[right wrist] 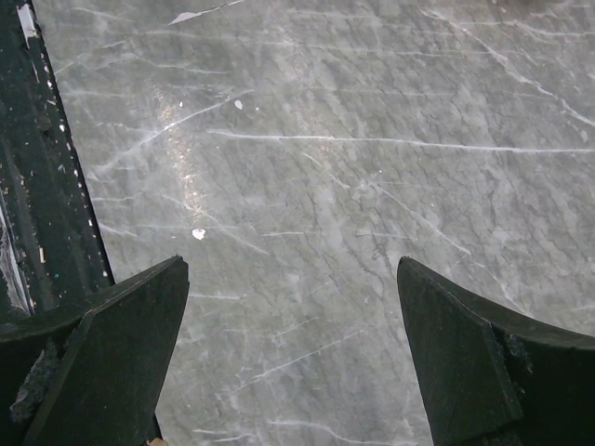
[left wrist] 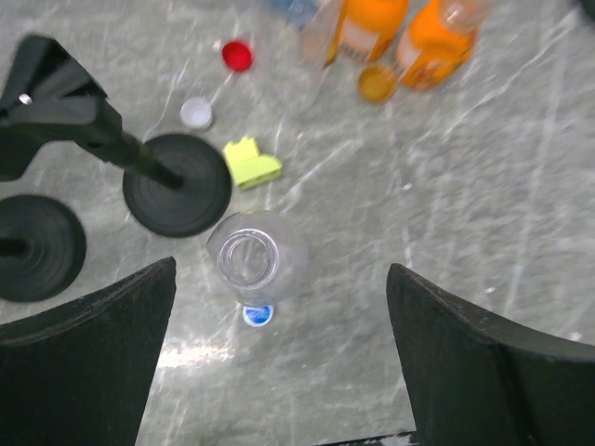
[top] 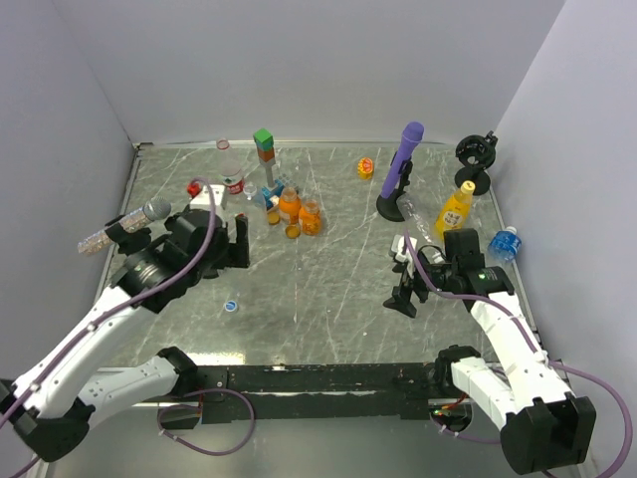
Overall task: Unscrew the bottle caps
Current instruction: Place the plastic bottle at the center of the board.
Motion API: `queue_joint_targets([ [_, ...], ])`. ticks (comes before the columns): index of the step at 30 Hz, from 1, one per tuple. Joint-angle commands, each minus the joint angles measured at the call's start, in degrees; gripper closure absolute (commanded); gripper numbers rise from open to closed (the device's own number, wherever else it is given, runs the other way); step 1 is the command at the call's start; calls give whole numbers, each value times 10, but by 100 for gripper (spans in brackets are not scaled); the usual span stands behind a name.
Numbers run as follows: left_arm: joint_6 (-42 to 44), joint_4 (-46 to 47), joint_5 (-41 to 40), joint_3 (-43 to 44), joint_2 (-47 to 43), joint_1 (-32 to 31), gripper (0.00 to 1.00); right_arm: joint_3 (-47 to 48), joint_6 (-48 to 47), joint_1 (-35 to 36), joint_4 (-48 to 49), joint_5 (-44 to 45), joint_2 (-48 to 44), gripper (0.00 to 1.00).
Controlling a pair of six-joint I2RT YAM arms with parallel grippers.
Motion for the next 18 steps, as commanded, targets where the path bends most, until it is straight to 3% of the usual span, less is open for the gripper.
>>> queue_joint_targets([
  [1, 12, 63, 33, 24, -56, 2, 4, 2, -1, -5, 13, -9, -20, 0],
  [10, 36, 198, 204, 51, -66, 3, 3, 42, 63, -49, 15, 14, -62, 0],
  [15, 34, 296, 304, 29, -36, 3, 3, 126, 145, -76, -13, 117, -72, 0],
  [18, 43, 379, 367, -3, -27, 4, 3, 172, 174, -129, -51, 97, -62, 0],
])
